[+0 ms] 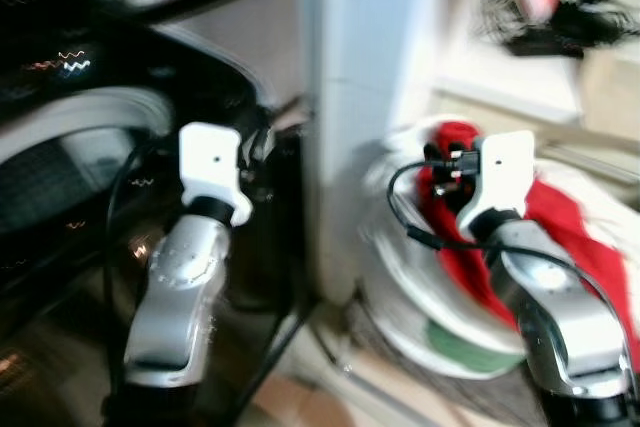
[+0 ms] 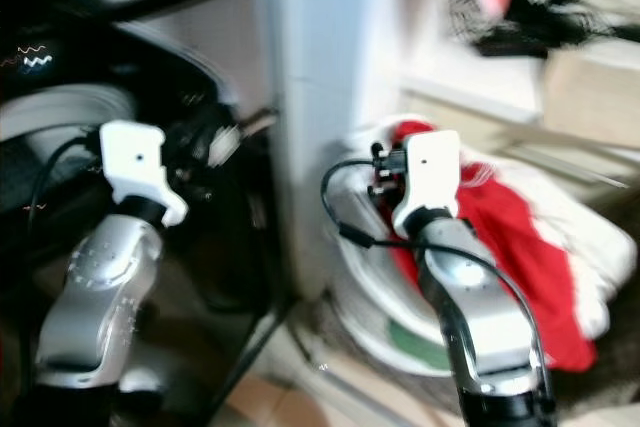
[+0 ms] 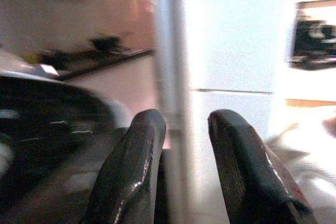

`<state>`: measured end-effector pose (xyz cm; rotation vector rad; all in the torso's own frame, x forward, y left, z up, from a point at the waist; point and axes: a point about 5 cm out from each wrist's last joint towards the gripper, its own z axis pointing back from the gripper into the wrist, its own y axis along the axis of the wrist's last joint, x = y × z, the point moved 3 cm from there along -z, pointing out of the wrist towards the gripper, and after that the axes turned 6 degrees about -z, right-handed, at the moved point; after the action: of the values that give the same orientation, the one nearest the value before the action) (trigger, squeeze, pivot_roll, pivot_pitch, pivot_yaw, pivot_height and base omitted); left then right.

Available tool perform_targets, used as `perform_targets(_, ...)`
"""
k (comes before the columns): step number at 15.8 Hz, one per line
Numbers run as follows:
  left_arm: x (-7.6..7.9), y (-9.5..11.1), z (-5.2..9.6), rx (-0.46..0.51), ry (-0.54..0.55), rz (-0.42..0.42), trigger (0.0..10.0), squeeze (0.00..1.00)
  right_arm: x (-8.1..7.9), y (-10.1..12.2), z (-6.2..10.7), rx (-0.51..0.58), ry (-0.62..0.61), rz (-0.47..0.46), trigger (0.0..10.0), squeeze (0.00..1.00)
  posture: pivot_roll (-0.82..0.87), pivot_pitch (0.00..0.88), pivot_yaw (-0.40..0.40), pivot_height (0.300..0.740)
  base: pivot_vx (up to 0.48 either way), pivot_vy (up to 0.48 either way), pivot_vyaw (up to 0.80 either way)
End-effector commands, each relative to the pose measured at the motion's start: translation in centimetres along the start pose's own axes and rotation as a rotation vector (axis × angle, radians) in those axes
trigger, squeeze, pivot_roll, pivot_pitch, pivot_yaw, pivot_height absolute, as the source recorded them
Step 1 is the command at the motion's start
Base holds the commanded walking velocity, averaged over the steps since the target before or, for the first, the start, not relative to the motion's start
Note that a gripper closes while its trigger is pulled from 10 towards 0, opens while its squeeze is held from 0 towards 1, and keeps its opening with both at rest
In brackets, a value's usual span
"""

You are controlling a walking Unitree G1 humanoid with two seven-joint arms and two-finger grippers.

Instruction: Clothes washing

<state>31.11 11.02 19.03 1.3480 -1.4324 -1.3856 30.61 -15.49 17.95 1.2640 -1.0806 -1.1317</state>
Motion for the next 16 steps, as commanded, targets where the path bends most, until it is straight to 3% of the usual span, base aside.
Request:
perform_targets(1, -0.6, 0.2, 0.1, 0.004, 0.013, -0.017, 10.0, 0.00, -0.4, 0.4, -0.2, 0.008, 0.017, 0.002, 10.0, 0.00, -0.04, 0.008, 0.023, 0.740, 0.412, 0.000, 0.00)
perform_targets(5, -1.1, 0.6, 1.4, 0.031, -0.052, 0.014, 10.0, 0.00, 0.0, -0.1, 0.0, -0.054, 0.006, 0.055, 10.0, 0.00, -0.04, 0.000, 0.024, 0.740, 0.000, 0.000, 0.00)
perform_targets(6, -0.9, 0.8, 1.9, 0.054, -0.099, 0.036, 10.0, 0.00, 0.3, 0.0, 0.1, -0.047, -0.004, 0.045, 10.0, 0.06, -0.04, 0.000, 0.023, 0.740, 0.000, 0.000, 0.00)
perform_targets(8, -0.8, 0.0, 3.4, 0.015, -0.173, 0.020, 10.0, 0.00, 1.4, 0.5, 0.4, -0.027, -0.073, 0.044, 10.0, 1.00, -0.04, 0.000, 0.019, 0.740, 0.000, 0.000, 0.00)
perform_targets(12, -0.4, 0.4, 3.6, 0.028, -0.262, 0.013, 10.0, 0.00, 4.7, 0.2, 0.6, -0.118, -0.242, 0.083, 10.0, 1.00, -0.04, 0.000, 0.019, 0.740, 0.000, 0.000, 0.00)
perform_targets(14, 0.5, 1.1, 3.8, 0.055, -0.342, 0.020, 10.0, 0.00, 5.8, -0.5, 0.6, -0.196, -0.240, 0.086, 10.0, 1.00, -0.04, 0.000, 0.019, 0.740, 0.000, 0.000, 0.00)
perform_targets(16, 1.4, 1.4, 3.6, 0.059, -0.394, 0.029, 10.0, 0.00, 7.2, -1.2, 0.7, -0.277, -0.224, 0.029, 10.0, 1.00, -0.05, 0.002, 0.021, 0.740, 0.000, 0.000, 0.00)
